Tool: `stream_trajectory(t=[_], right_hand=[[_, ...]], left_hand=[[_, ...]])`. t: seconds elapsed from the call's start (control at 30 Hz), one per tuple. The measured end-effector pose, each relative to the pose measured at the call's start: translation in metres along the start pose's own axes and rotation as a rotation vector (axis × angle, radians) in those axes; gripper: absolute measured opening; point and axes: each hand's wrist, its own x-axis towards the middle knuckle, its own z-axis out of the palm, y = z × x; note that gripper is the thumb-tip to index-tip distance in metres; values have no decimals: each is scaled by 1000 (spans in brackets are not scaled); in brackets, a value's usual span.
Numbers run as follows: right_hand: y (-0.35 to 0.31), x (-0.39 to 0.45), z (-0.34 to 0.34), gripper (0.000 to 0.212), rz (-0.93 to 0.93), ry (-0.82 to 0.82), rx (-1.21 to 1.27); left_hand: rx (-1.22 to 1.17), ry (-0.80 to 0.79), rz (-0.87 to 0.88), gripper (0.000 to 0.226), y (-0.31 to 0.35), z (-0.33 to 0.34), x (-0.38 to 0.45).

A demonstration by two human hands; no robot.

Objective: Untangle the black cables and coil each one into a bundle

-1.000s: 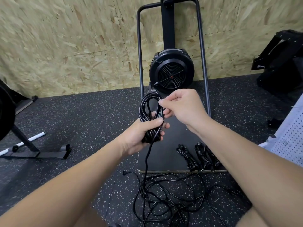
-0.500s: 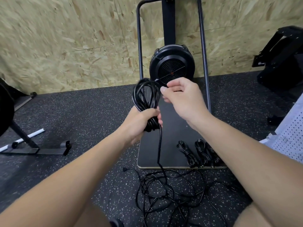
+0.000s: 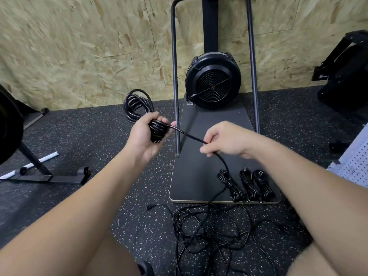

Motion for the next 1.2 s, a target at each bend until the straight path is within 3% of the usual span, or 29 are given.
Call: stream_trajectory(t=[0.17,0.27,0.4,0.47,0.53,0.6,0.67,0.7,0.77,0.83,0.97,1.07,1.2], right_hand=[[-3,-1,-13,13,-122,121,92],[-9,1,-9,21,-217,244,163],[-27,-6,-2,29,-340,382,26],[-30,-6,2,26,-319,433,106],[-30,-6,7,22,-238,466,232],[-32,-7,15,19,-184,382,446],[-33,-8,19,24,-210,232,633],[-32,-8,19,33,-238,186,637],[-26,-8,14,44,-272,232,412],[-18,-8,11,33,-255,392,121],[-6,-2,15,14,-295,511,-55],[-12,-2,11,10,-313,520,-74],[-27,-4,2,6,-346,494,173]], left_hand=[[26,113,47,13,0,-6,6],[239,155,48,10,-4,-3,3],[616,-94,-59,33,-16,17,-23],[697,-280,-157,45,-27,24,-32],[714,-412,-215,36,-43,26,-34],[771,-437,-180,22,-56,28,-33],[742,-331,-133,19,-60,27,-28],[702,-262,-116,18,-58,26,-26],[616,-152,-100,12,-50,20,-20],[539,-71,-94,6,-43,16,-17],[565,-47,-80,9,-38,13,-13],[586,-103,-85,17,-40,9,-15],[579,-271,-138,30,-42,12,-24]])
